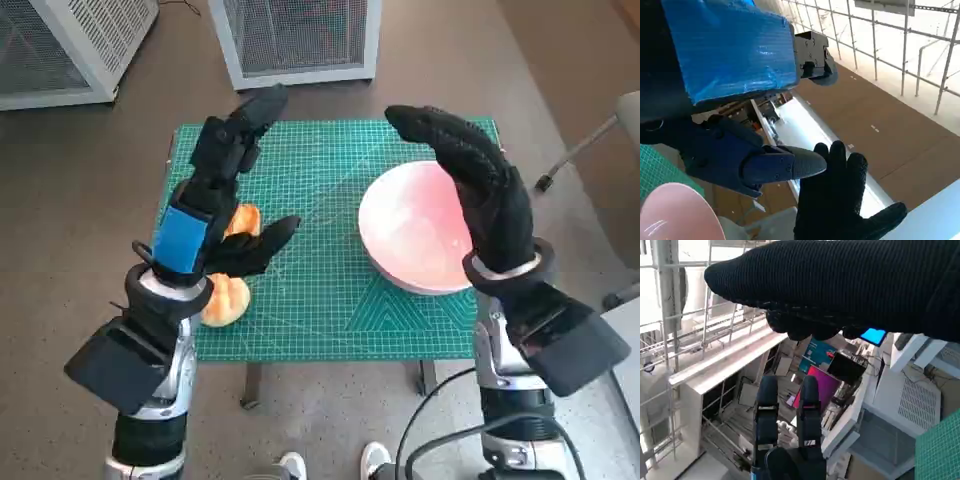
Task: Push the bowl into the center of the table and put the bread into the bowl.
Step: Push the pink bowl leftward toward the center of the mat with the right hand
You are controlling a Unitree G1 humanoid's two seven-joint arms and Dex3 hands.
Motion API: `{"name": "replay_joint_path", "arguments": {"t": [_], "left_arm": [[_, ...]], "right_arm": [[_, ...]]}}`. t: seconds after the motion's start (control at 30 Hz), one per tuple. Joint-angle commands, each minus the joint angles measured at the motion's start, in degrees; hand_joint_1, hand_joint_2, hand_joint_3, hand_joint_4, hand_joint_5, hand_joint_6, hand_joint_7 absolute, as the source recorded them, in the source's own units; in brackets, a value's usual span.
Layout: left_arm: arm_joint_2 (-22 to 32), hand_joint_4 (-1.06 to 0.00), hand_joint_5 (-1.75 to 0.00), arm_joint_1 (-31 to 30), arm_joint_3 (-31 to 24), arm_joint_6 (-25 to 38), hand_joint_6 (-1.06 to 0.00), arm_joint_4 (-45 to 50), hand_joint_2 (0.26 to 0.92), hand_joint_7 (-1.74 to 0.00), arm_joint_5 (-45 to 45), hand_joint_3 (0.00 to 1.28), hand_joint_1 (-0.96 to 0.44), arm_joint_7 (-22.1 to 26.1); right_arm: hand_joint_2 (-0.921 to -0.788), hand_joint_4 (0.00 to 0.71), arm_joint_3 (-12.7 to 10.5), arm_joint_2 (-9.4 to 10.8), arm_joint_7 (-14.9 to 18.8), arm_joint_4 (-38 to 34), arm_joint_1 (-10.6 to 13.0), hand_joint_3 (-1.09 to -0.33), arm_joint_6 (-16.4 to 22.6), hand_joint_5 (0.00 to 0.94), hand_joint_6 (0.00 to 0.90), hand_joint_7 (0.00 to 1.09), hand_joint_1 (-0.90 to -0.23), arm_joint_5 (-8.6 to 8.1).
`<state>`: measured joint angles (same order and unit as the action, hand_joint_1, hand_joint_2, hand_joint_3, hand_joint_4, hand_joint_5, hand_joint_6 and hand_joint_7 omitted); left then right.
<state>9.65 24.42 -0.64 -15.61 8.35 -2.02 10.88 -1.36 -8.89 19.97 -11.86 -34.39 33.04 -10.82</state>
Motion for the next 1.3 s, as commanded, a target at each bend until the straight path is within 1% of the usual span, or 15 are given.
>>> {"name": "replay_joint_path", "arguments": {"t": [0.03, 0.63, 0.83, 0.93, 1.03, 1.13, 1.2, 1.3], "left_arm": [[-0.1, -0.04, -0.33, 0.1, 0.2, 0.3, 0.00, 0.7, 0.921, -0.55, 0.6, 0.42, -0.52, -0.3], [0.1, -0.02, -0.36, 0.0, 0.1, 0.0, 0.00, 0.3, 0.921, -0.55, 0.4, 0.42, -0.51, -0.1], [0.2, -0.02, -0.36, 0.0, -0.1, 0.0, 0.00, 0.2, 0.921, -0.55, 0.1, 0.42, -0.51, 0.1], [0.1, -0.01, -0.37, 0.0, -0.1, -0.2, 0.00, 0.0, 0.921, -0.55, 0.0, 0.42, -0.52, 0.1], [0.1, -0.01, -0.37, -0.1, -0.1, -0.2, 0.00, 0.0, 0.921, -0.55, 0.0, 0.42, -0.52, 0.0], [0.0, -0.01, -0.37, -0.2, -0.2, -0.2, 0.00, 0.2, 0.921, -0.54, -0.1, 0.42, -0.52, 0.0], [0.1, -0.01, -0.38, -0.3, -0.3, -0.2, 0.00, 0.2, 0.921, -0.54, -0.1, 0.42, -0.53, 0.0], [0.1, -0.01, -0.38, -0.3, -0.4, -0.1, 0.00, 0.2, 0.921, -0.54, -0.2, 0.42, -0.53, 0.0]], "right_arm": [[-0.921, 0.282, 0.1, -0.6, 0.6, 0.2, 1.5, -0.599, -1.0, 0.011, -0.001, 0.60, -0.525, 0.55], [-0.921, 0.279, 0.0, -0.6, 1.0, 0.3, 1.7, -0.597, -1.0, 0.008, -0.001, 0.59, -0.529, 0.42], [-0.921, 0.279, -0.5, -0.8, 1.3, -0.3, 1.6, -0.596, -0.9, 0.008, -0.001, 0.59, -0.528, -0.10], [-0.921, 0.280, -1.3, -1.3, 1.8, -1.4, 1.3, -0.593, -0.6, 0.009, -0.001, 0.60, -0.530, -0.86], [-0.921, 0.286, -3.6, -2.6, 3.0, -5.3, 0.3, -0.580, 0.6, 0.011, -0.001, 0.60, -0.538, -2.50], [-0.921, 0.296, -5.1, -3.3, 4.0, -8.3, -0.6, -0.568, 1.5, 0.015, 0.001, 0.62, -0.543, -3.67], [-0.921, 0.303, -6.3, -3.7, 3.8, -10.5, -1.0, -0.564, 2.2, 0.017, 0.006, 0.62, -0.545, -4.17], [-0.921, 0.298, -8.3, -4.4, 3.2, -15.0, -2.0, -0.561, 3.9, 0.014, 0.004, 0.63, -0.542, -4.37]]}}
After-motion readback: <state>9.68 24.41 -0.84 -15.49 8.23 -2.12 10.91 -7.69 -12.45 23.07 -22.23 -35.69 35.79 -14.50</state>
